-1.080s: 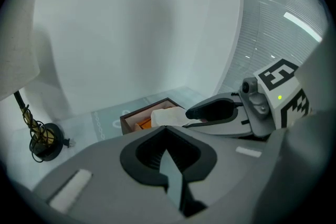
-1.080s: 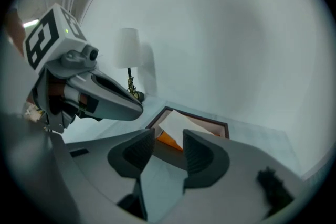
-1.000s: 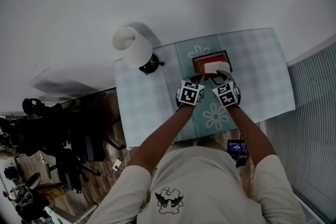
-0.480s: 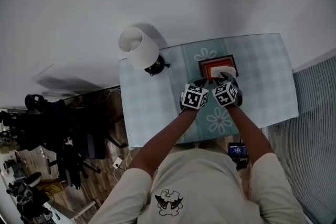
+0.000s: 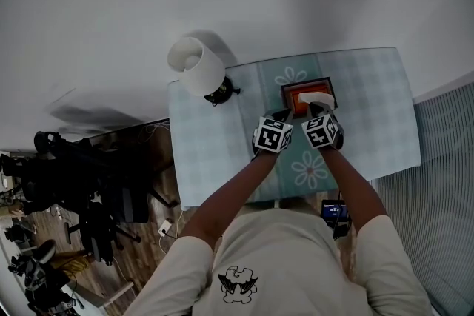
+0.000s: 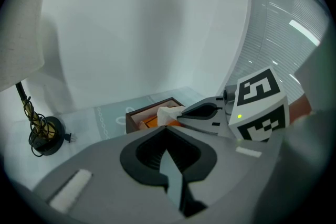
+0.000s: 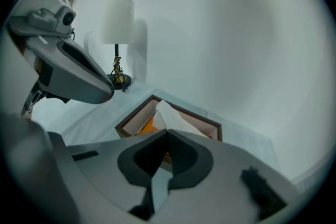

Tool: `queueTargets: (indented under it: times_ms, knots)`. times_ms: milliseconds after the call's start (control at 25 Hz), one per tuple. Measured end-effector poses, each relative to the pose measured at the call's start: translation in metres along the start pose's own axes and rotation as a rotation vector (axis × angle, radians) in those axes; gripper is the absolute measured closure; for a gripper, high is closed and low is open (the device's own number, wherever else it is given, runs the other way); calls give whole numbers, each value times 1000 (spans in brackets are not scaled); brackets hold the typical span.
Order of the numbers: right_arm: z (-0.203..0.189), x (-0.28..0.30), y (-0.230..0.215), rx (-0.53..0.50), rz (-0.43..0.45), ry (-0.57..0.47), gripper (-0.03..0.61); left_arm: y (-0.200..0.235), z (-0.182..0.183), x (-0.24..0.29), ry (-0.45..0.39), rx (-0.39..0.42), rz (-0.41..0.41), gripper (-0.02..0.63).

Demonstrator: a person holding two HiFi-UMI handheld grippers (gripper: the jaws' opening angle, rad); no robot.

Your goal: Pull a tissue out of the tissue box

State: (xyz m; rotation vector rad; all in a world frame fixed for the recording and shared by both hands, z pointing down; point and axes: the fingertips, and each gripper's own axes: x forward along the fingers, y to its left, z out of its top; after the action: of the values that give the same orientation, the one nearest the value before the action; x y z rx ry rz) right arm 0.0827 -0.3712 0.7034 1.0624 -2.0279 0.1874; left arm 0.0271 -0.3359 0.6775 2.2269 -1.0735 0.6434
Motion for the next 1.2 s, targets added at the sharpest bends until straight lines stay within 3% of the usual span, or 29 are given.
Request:
queueTargets:
  times_ms: [400, 960, 1200]
  knots:
    - [18, -36, 5, 66, 8, -78, 565, 1, -2, -12, -19, -2, 30, 607]
    - [27, -117, 17, 211, -11, -192, 565, -20, 5, -58, -91, 48, 6, 607]
    - [27, -145, 33, 253, -4, -222, 565, -35, 0, -80, -128, 6, -18, 607]
